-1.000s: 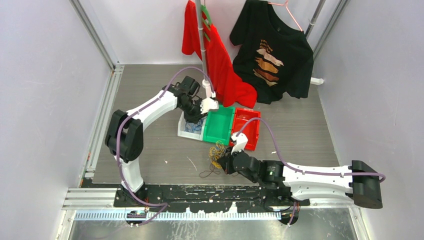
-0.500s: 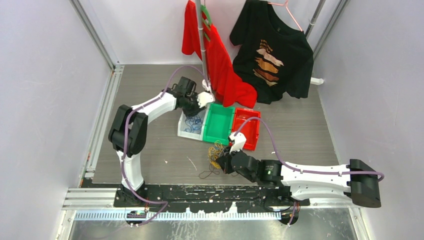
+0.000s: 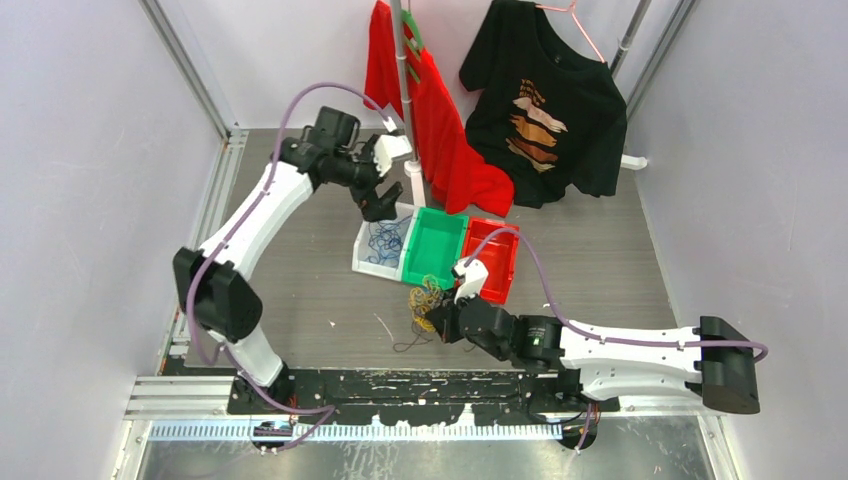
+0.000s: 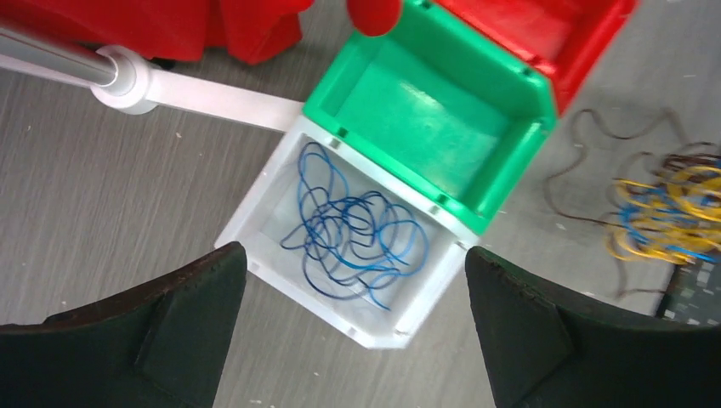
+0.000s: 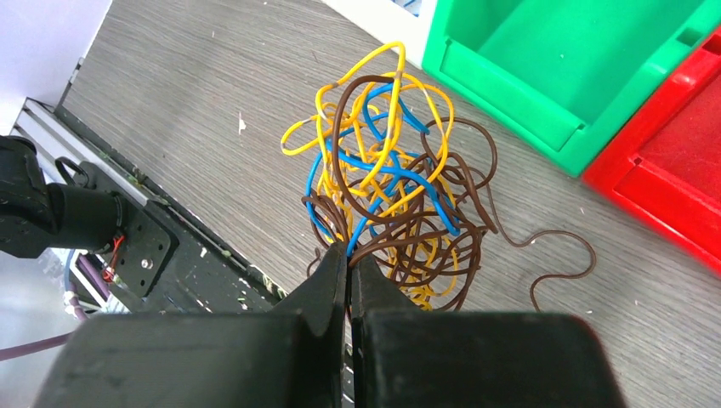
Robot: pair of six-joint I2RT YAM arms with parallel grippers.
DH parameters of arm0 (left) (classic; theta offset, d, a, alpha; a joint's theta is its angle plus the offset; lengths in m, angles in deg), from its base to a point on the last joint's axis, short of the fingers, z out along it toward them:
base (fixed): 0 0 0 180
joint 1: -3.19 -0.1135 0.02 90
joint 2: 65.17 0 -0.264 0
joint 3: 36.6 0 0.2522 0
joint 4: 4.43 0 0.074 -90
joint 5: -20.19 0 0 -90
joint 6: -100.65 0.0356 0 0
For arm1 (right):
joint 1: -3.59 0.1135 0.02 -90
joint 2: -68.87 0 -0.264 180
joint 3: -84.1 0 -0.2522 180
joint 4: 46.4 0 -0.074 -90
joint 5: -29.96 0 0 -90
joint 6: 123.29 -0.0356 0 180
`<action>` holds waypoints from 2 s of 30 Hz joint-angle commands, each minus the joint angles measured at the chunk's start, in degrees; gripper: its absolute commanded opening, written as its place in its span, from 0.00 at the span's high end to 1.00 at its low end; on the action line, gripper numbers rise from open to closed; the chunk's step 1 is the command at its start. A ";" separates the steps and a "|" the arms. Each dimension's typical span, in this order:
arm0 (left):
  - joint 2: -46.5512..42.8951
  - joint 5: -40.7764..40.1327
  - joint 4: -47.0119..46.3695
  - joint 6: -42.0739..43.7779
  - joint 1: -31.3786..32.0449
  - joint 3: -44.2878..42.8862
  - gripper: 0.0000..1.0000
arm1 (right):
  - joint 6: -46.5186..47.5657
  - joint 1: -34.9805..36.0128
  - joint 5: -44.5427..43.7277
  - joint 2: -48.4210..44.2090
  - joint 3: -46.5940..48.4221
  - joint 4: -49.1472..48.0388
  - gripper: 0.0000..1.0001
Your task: Untangle the cables
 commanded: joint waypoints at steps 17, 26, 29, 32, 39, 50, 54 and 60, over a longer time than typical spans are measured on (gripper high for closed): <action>-35.97 17.94 11.43 -2.54 -1.07 26.35 0.25 | 12.31 -1.00 14.17 15.53 13.93 -24.38 0.99; -38.50 15.89 13.57 10.88 -1.07 28.55 0.47 | 11.91 -1.92 19.93 18.34 16.09 -25.79 0.99; -40.11 16.07 12.42 13.94 -1.02 29.65 0.52 | 11.44 -2.42 20.81 18.60 15.93 -26.21 0.99; -40.76 15.94 12.80 15.95 -0.81 29.67 0.84 | 10.17 -3.39 21.09 18.55 15.54 -26.45 0.99; -42.51 11.93 13.39 17.92 -0.80 29.14 1.00 | 3.24 -7.97 22.00 17.73 10.99 -28.84 0.99; -45.25 4.05 5.23 6.31 -0.80 28.24 1.00 | 3.66 -9.13 19.05 11.65 5.85 -21.80 0.86; -44.93 5.48 6.36 2.08 -0.76 24.90 1.00 | 5.16 -9.18 18.23 9.69 6.93 -17.40 0.67; -43.76 12.20 16.18 4.19 -0.80 20.07 1.00 | 5.86 -10.48 17.95 9.20 10.37 -18.70 0.39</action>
